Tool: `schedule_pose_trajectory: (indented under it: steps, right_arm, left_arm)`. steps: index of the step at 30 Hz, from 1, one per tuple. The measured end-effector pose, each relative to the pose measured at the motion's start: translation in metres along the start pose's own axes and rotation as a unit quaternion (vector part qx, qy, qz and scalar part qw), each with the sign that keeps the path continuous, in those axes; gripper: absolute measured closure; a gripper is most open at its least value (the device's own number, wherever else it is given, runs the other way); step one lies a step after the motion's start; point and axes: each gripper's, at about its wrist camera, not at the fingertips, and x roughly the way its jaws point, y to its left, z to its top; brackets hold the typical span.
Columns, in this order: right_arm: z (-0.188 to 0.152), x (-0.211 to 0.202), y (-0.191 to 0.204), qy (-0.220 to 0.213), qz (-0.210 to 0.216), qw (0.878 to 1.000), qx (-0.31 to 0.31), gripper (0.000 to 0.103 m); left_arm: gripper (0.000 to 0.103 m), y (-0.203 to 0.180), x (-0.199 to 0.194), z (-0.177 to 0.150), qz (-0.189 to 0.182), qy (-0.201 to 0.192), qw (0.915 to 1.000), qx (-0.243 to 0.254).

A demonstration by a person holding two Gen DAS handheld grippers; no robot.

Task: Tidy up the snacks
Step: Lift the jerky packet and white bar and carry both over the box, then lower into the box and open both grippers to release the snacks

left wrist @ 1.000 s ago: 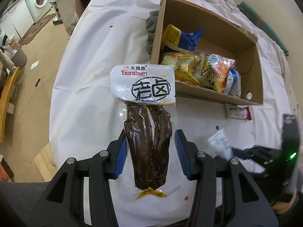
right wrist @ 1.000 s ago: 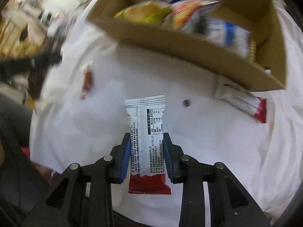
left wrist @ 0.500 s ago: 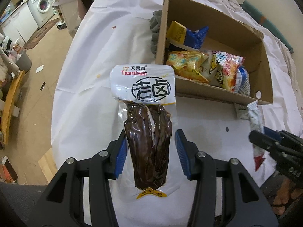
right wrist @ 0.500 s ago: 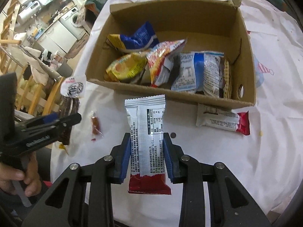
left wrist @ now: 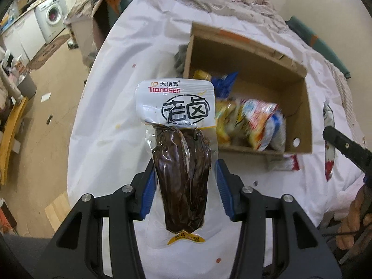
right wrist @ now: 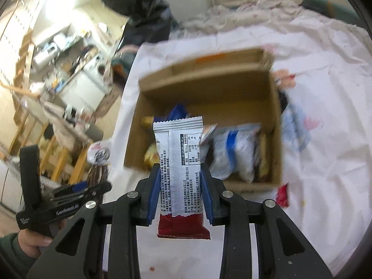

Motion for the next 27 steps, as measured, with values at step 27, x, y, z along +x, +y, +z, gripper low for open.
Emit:
schedule_pose_trajectory:
  steps: [27]
  right_arm:
    - [0.041, 0.050, -0.064, 0.026, -0.047, 0.995, 0.083, 0.069]
  left_arm:
    - [0.059, -0.056, 0.052, 0.082, -0.041, -0.027, 0.9957, 0.078]
